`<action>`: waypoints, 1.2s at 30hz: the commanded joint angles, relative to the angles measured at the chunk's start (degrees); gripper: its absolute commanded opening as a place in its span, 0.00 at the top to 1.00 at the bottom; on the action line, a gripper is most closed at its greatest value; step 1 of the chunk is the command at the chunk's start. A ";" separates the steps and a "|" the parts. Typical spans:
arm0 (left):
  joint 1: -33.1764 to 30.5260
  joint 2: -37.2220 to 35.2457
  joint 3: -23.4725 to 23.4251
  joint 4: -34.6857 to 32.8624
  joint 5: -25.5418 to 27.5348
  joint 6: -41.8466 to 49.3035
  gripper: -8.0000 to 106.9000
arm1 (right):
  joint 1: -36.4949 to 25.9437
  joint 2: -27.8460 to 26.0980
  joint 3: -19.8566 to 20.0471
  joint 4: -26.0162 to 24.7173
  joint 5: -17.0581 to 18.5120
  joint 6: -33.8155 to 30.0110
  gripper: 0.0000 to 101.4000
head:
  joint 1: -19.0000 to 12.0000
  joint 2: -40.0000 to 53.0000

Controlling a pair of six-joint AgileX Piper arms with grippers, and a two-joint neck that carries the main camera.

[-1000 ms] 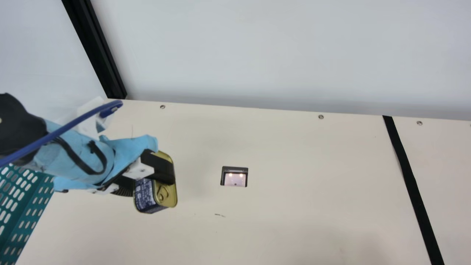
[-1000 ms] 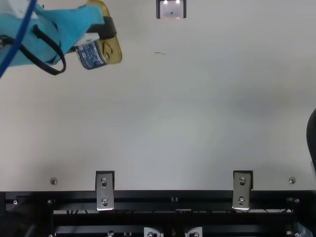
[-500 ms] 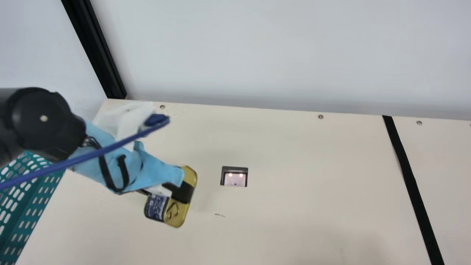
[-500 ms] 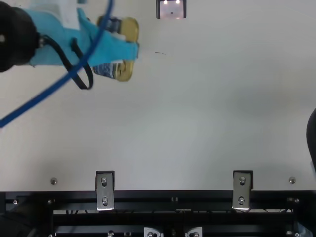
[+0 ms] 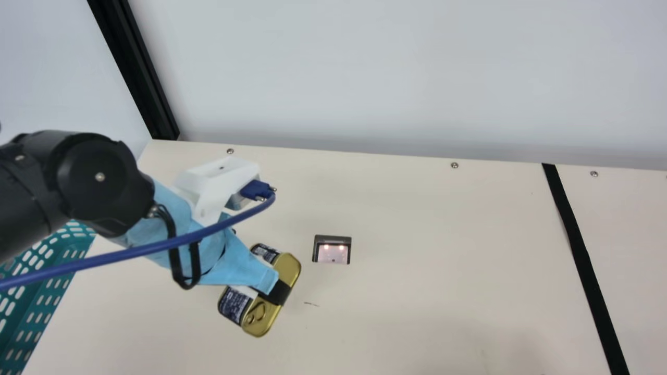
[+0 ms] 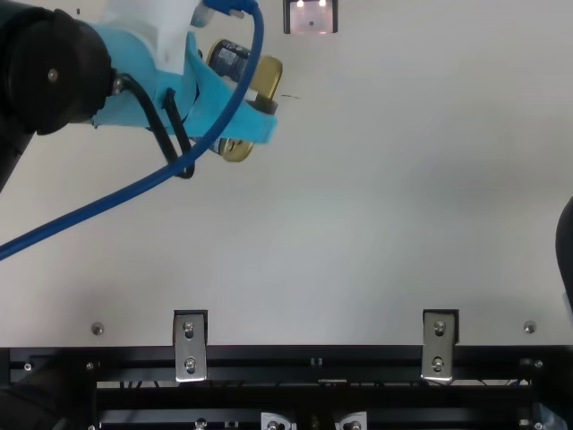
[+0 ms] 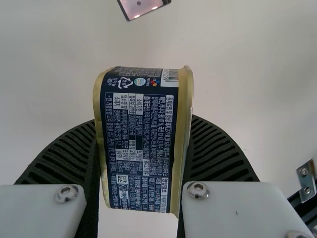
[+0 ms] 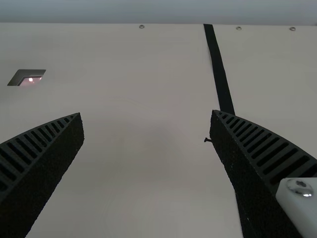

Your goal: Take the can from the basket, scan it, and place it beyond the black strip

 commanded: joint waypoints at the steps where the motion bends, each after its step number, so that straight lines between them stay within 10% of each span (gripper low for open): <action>1: -0.59 0.32 -0.72 1.31 0.65 3.88 0.84 | 0.00 0.00 0.00 0.00 0.00 0.00 0.00 | -0.19 0.75; 14: -5.41 5.11 -6.81 11.58 6.55 21.14 0.84 | 0.00 0.00 0.00 0.00 0.00 0.00 0.00 | -0.19 0.75; 36: -14.00 12.45 -4.93 16.36 -2.84 29.24 0.84 | 0.00 0.00 0.00 0.03 0.00 0.00 0.00 | -0.19 0.75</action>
